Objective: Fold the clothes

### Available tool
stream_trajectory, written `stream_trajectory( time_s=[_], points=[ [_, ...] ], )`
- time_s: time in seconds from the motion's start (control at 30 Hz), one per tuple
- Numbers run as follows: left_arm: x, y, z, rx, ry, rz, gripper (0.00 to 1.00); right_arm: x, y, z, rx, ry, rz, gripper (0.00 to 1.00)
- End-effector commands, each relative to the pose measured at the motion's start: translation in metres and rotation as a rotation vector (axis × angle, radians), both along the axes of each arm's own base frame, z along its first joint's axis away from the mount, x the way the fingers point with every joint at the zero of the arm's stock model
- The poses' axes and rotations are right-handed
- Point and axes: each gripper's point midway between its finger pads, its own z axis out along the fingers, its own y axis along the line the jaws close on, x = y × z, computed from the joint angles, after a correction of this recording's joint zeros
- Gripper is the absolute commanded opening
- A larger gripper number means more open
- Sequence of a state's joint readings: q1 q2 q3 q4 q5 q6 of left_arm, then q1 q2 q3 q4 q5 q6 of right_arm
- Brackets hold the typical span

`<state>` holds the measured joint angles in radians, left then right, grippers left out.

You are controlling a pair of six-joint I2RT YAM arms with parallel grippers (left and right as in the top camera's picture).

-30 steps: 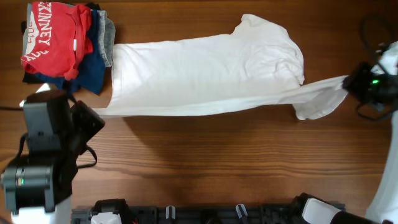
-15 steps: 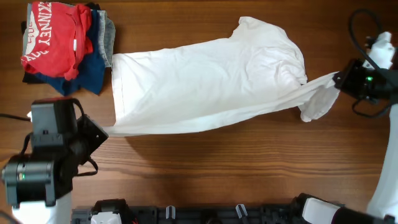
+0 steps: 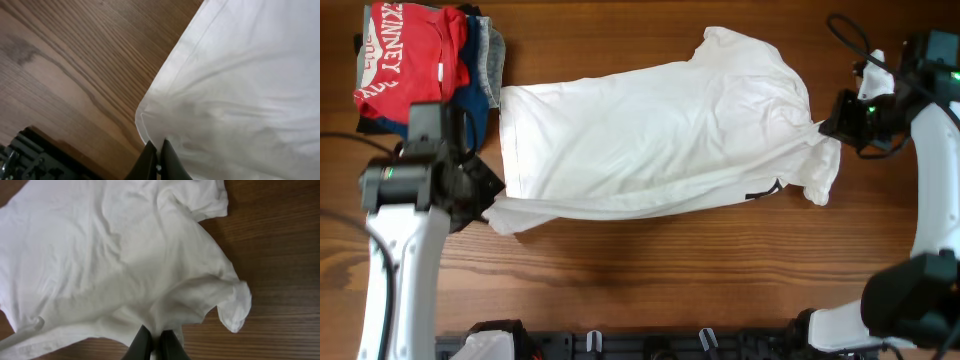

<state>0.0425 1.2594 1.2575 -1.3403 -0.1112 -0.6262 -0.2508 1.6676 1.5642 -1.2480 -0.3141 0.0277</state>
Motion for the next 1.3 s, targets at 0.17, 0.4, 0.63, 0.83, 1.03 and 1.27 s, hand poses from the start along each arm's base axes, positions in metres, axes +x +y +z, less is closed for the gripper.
stream_trajectory(
  time_s=[0.17, 0.4, 0.63, 0.83, 1.03, 1.27],
  points=[
    [0.027, 0.022, -0.065, 0.097, 0.234, 0.033, 0.04, 0.042, -0.001, -0.042, -0.002, -0.027, 0.070, 0.04],
    [0.048, 0.039, -0.101, 0.098, 0.269, 0.079, 0.04, 0.065, -0.006, -0.056, -0.014, -0.073, 0.073, 0.04],
    [0.078, 0.045, -0.107, 0.104, 0.166, 0.090, 0.04, 0.085, -0.004, -0.050, -0.033, -0.166, 0.110, 0.04],
    [0.092, 0.046, -0.106, 0.107, 0.106, 0.093, 0.04, 0.088, -0.006, -0.054, -0.052, -0.162, 0.107, 0.04],
    [0.109, 0.048, -0.104, 0.117, 0.043, 0.071, 0.04, 0.083, -0.012, -0.070, -0.077, -0.104, 0.096, 0.04],
    [0.117, 0.049, -0.116, 0.116, 0.044, 0.071, 0.04, 0.080, -0.013, -0.087, -0.074, -0.052, 0.088, 0.04]
  ],
)
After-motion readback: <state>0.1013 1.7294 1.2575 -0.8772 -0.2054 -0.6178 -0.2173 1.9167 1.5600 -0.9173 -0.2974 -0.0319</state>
